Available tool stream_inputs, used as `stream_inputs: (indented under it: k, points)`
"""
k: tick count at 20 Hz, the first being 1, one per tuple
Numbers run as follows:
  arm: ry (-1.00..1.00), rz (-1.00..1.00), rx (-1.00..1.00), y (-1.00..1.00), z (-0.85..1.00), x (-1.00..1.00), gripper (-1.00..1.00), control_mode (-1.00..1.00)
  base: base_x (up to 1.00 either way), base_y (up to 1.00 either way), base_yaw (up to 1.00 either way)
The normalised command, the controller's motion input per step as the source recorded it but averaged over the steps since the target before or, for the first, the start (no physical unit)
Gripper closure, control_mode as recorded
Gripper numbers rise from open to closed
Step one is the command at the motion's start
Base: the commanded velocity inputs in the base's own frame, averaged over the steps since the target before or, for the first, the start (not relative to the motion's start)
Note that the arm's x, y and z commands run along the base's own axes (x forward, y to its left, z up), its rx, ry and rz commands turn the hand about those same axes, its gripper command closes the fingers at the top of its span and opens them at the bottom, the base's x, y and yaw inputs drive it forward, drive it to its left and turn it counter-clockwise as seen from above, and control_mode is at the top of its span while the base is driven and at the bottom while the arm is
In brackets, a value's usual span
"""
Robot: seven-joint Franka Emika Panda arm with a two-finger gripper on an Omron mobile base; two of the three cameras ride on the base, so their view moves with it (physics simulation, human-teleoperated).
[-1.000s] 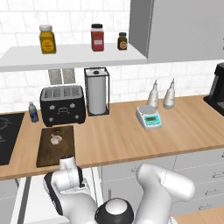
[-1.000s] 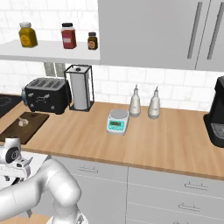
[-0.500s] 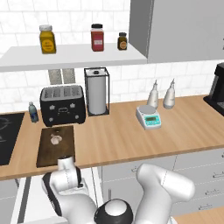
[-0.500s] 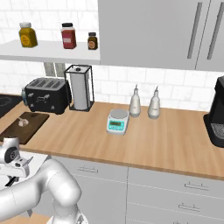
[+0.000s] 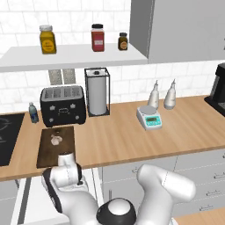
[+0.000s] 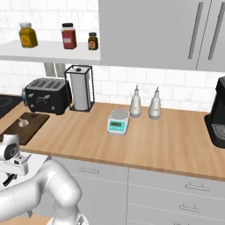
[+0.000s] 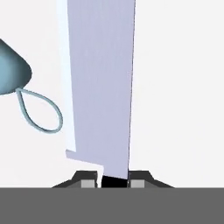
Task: Place the appropriate cutting tool for cutting the garlic skin on the cutting board.
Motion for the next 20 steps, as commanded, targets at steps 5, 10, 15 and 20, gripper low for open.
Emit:
stream_inputs:
  k: [5, 10, 15, 20]
  points:
    - [0.0, -0.3, 0.02, 0.01, 0.34, 0.0, 1.0, -1.0, 0.0, 0.0, 0.0]
    - [0.0, -0.4, 0.01, 0.1, 0.17, -0.21, 1.0, -1.0, 0.0, 0.0, 0.0]
    - [0.0, -0.42, 0.02, 0.33, 0.09, -0.3, 1.0, -1.0, 0.0, 0.0, 0.0]
    - [-0.12, -0.39, 0.0, 0.3, 0.52, -0.24, 1.0, -1.0, 0.0, 0.0, 0.0]
